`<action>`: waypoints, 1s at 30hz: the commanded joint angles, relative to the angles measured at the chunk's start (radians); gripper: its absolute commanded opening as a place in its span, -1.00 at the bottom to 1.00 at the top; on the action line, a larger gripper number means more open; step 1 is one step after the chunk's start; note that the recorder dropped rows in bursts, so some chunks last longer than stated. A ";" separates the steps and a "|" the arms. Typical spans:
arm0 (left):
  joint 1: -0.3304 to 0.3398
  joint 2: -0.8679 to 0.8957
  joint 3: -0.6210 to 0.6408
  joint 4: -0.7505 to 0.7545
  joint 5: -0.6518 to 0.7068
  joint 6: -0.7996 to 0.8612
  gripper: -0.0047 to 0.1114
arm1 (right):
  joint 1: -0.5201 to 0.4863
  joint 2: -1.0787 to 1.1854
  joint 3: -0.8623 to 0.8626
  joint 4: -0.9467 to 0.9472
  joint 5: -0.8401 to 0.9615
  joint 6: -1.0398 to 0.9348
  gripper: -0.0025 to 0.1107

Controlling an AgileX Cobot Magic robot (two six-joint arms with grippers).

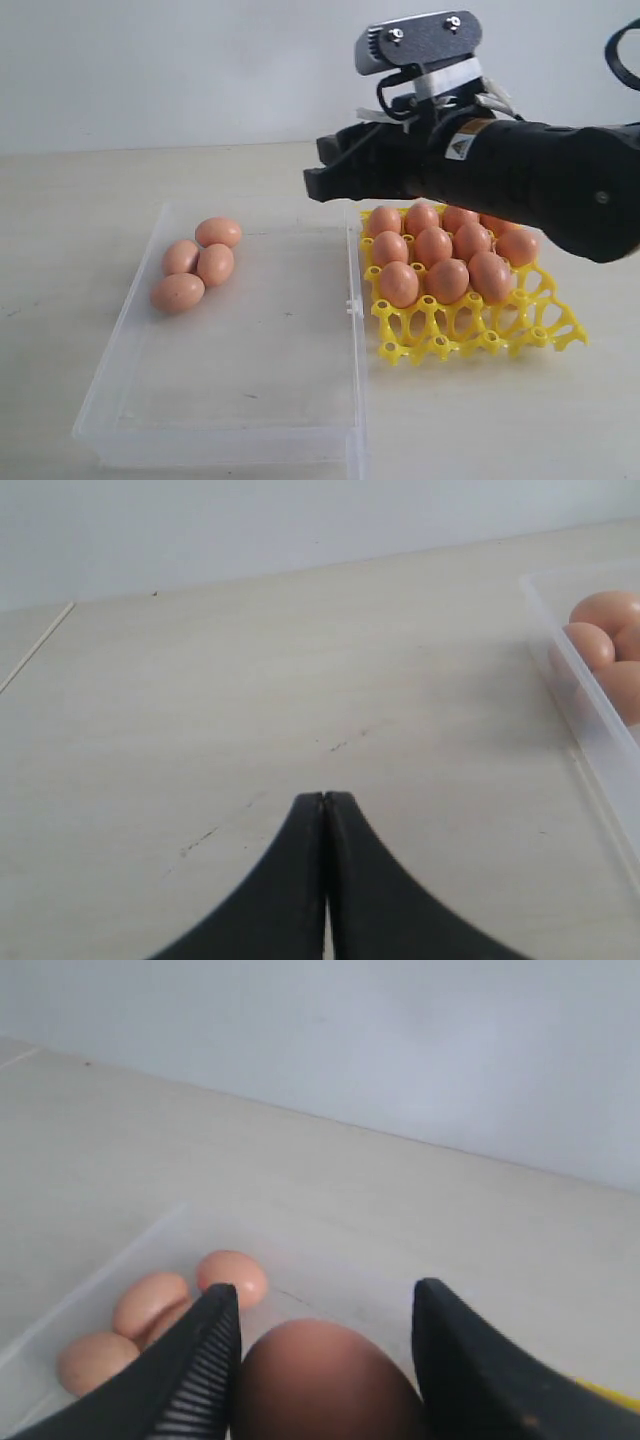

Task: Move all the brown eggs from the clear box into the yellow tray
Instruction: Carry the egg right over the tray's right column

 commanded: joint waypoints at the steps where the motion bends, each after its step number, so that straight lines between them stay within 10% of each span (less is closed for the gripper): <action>1: 0.002 -0.006 -0.004 -0.001 -0.006 -0.005 -0.92 | -0.084 -0.050 0.083 0.006 -0.021 -0.008 -0.96; 16: 0.002 -0.006 -0.004 -0.001 -0.006 -0.005 -0.92 | -0.351 -0.111 0.240 0.006 -0.010 0.063 -0.96; 30: 0.002 -0.006 -0.004 -0.001 -0.006 -0.005 -0.92 | -0.382 -0.039 0.290 0.009 -0.051 0.079 -0.96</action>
